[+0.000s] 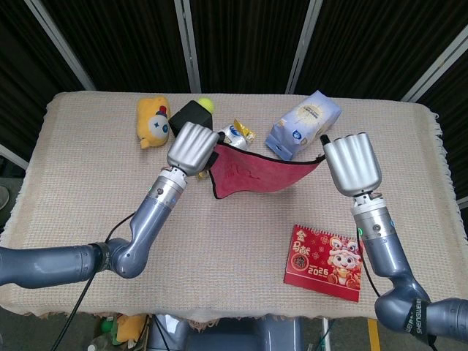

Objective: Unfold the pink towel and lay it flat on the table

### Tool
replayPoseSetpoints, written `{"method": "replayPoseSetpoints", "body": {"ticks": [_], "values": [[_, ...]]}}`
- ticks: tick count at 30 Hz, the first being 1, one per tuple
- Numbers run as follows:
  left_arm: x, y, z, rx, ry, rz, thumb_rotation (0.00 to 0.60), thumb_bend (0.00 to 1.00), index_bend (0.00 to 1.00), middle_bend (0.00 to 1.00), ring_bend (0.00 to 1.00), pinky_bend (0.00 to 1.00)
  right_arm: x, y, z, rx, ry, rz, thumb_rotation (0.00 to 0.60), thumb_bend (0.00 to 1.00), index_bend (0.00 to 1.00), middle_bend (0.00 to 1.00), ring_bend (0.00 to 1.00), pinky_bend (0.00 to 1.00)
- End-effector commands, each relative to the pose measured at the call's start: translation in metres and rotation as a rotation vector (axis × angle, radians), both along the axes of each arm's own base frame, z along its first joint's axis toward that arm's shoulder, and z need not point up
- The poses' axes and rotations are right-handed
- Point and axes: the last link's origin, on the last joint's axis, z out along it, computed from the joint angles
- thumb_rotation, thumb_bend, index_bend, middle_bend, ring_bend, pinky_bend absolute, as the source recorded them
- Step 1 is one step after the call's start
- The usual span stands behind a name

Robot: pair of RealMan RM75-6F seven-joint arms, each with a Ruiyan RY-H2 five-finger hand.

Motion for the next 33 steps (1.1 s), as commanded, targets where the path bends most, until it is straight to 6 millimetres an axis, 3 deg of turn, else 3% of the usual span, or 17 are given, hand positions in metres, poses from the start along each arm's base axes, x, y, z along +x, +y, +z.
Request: {"method": "replayPoseSetpoints", "body": {"ticks": [1,9,18,24,33], "values": [[0.003,0.004,-0.002,0.002,-0.003,0.002,0.6,0.72,0.71,0.71,0.69,0.69,0.001,-0.004,0.0,-0.007,-0.008,0.001,0.6,0.59,0.8,1.0,1.0,0.98],[0.019,0.016,-0.008,0.023,-0.008,-0.011,0.6,0.72,0.71,0.71,0.69,0.69,0.0,-0.022,0.003,-0.048,-0.033,-0.005,0.6,0.59,0.8,1.0,1.0,0.98],[0.024,0.025,-0.017,0.018,-0.021,-0.003,0.6,0.71,0.72,0.71,0.69,0.69,-0.004,-0.037,-0.004,-0.066,-0.028,-0.008,0.6,0.59,0.8,1.0,1.0,0.98],[0.008,0.013,-0.04,-0.038,0.039,-0.012,0.6,0.71,0.71,0.71,0.69,0.69,-0.017,-0.026,-0.017,-0.023,0.025,-0.019,0.6,0.59,0.8,1.0,1.0,0.98],[-0.002,-0.011,-0.051,-0.083,0.053,-0.048,0.6,0.71,0.71,0.71,0.69,0.69,-0.024,-0.006,-0.024,0.025,0.036,-0.02,0.6,0.59,0.8,1.0,1.0,0.98]]}}
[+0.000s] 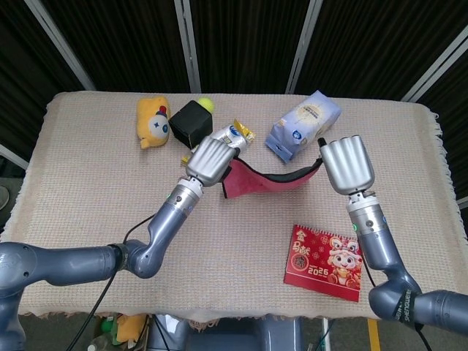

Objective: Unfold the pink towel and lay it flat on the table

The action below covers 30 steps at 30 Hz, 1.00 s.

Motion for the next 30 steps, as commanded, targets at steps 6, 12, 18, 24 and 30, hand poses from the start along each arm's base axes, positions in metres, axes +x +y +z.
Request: {"method": "replayPoseSetpoints", "body": {"ticks": [6,12,18,24,30], "values": [[-0.012,-0.022,-0.006,-0.033,0.001,-0.015,0.6,0.71,0.71,0.71,0.69,0.69,-0.013,0.023,-0.007,0.033,-0.001,-0.014,0.6,0.59,0.8,1.0,1.0,0.98],[-0.023,-0.034,-0.006,-0.042,0.001,-0.012,0.6,0.71,0.71,0.71,0.69,0.69,-0.023,0.041,-0.016,0.057,0.013,-0.02,0.6,0.59,0.8,1.0,1.0,0.98],[-0.039,-0.045,-0.013,-0.064,0.012,0.005,0.6,0.71,0.71,0.71,0.69,0.69,-0.029,0.057,-0.03,0.093,0.038,-0.011,0.6,0.59,0.8,1.0,1.0,0.98],[-0.05,-0.052,-0.015,-0.074,0.024,0.005,0.6,0.71,0.71,0.71,0.69,0.69,-0.031,0.068,-0.039,0.116,0.048,0.002,0.6,0.59,0.8,1.0,1.0,0.98],[-0.056,-0.059,-0.011,-0.089,0.02,0.002,0.6,0.71,0.71,0.71,0.69,0.69,-0.034,0.076,-0.044,0.134,0.053,0.002,0.6,0.59,0.8,1.0,1.0,0.98]]}}
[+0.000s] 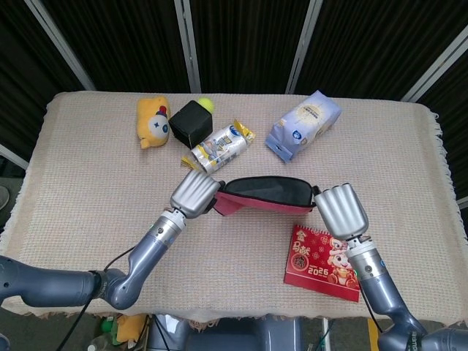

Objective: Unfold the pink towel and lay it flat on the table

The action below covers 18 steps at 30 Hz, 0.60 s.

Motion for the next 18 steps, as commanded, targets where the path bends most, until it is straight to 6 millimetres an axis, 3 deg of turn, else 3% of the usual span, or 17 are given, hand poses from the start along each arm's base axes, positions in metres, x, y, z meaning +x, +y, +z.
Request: {"method": "replayPoseSetpoints", "body": {"ticks": [1,18], "values": [[-0.004,-0.004,0.002,-0.007,0.005,-0.005,0.6,0.71,0.71,0.71,0.69,0.69,-0.002,0.006,-0.003,0.013,0.001,0.001,0.6,0.59,0.8,1.0,1.0,0.98],[-0.022,-0.047,0.003,-0.095,0.027,-0.038,0.6,0.7,0.71,0.7,0.69,0.69,-0.013,0.05,-0.025,0.11,0.024,0.017,0.6,0.59,0.8,1.0,1.0,0.98]]}}
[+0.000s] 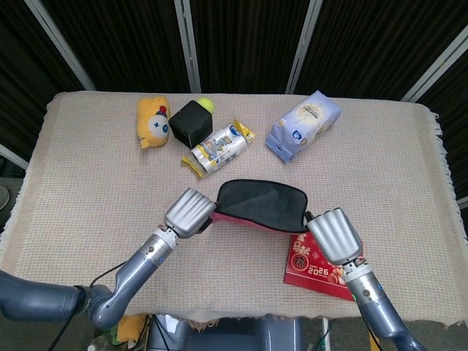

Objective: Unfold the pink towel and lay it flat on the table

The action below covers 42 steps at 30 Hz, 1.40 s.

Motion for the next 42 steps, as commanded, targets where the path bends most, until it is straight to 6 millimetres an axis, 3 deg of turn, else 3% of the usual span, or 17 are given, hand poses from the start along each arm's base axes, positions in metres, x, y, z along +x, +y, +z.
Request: {"method": "replayPoseSetpoints", "body": {"ticks": [1,14,30,39,42], "values": [[-0.007,-0.01,0.0,-0.019,0.015,-0.005,0.6,0.69,0.71,0.7,0.69,0.69,-0.006,0.009,-0.007,0.017,0.027,0.001,0.6,0.59,0.8,1.0,1.0,0.98],[-0.019,-0.03,-0.016,-0.076,0.052,-0.017,0.6,0.68,0.71,0.7,0.68,0.69,-0.019,0.025,-0.023,0.046,0.059,-0.019,0.6,0.59,0.8,1.0,1.0,0.98],[-0.03,-0.047,-0.031,-0.136,0.088,-0.022,0.6,0.64,0.67,0.68,0.67,0.69,-0.038,0.041,-0.026,0.085,0.044,-0.078,0.6,0.59,0.8,1.0,1.0,0.98],[-0.034,-0.054,-0.034,-0.152,0.093,-0.031,0.6,0.55,0.61,0.67,0.66,0.69,-0.049,0.051,-0.027,0.122,-0.002,-0.11,0.6,0.59,0.79,1.0,1.0,0.98],[-0.035,-0.056,-0.035,-0.163,0.096,-0.035,0.6,0.47,0.55,0.66,0.65,0.69,-0.052,0.054,-0.026,0.133,-0.012,-0.106,0.6,0.59,0.73,1.0,1.0,0.98]]}}
